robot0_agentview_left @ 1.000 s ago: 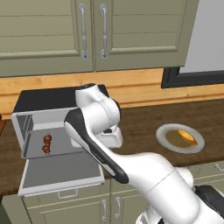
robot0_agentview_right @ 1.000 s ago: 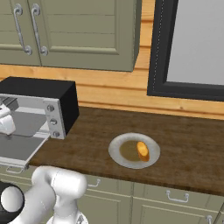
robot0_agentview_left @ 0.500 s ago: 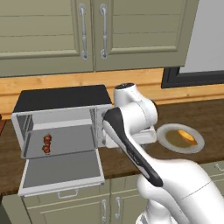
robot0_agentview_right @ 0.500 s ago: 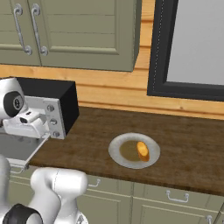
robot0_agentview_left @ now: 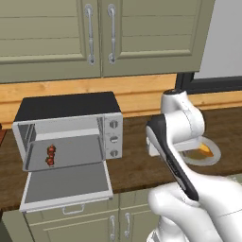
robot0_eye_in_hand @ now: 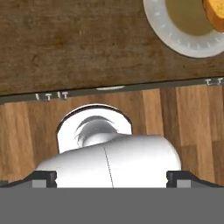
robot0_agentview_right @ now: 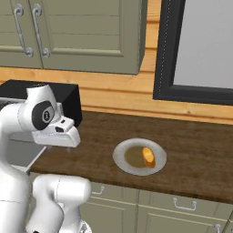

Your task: Pick up the kebab skewer and baguette bread, and place them inside the toaster oven. Close the toaster oven door and start by setting the timer.

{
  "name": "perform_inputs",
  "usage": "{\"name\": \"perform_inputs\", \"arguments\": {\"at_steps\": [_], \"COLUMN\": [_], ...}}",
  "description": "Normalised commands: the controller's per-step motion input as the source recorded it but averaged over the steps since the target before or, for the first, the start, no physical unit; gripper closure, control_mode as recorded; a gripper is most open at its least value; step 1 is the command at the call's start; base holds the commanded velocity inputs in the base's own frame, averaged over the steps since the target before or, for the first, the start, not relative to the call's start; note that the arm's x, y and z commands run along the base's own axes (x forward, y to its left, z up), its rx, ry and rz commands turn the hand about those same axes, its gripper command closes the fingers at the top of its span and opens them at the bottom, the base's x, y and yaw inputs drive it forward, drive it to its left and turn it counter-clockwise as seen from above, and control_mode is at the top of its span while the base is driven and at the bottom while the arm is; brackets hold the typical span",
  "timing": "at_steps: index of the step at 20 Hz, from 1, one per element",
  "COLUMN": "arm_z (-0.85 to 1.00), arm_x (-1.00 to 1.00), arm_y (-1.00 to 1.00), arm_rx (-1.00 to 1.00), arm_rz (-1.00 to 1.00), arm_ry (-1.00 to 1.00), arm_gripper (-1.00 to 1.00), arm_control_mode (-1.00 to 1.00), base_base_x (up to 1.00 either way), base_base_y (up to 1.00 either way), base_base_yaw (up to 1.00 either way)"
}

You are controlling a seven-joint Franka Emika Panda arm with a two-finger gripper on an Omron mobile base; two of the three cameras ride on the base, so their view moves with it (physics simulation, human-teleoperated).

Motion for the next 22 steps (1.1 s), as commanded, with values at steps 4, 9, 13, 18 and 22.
{"name": "perform_inputs", "arguments": {"at_steps": [4,9,13,18,22], "arm_z": [0.00,-0.01,-0.08,-0.11,-0.32], "arm_x": [0.42,0.56,0.50,0.23,0.19], "arm_y": [-1.00,-1.00,-1.00,-1.00,-0.87], "arm_rx": [0.00,0.00,0.00,0.00,0.00], "arm_rz": [0.14,0.20,0.15,0.11,0.12], "arm_ry": [0.00,0.00,0.00,0.00,0.04], "arm_gripper": [-1.00,-1.00,-1.00,-1.00,-1.00], "arm_control_mode": [-1.00,-1.00,-1.00,-1.00,-1.00], "base_base_x": [0.00,0.00,0.00,0.00,0.00], "base_base_y": [0.00,0.00,0.00,0.00,0.00], "base_base_yaw": [0.00,0.00,0.00,0.00,0.00]}}
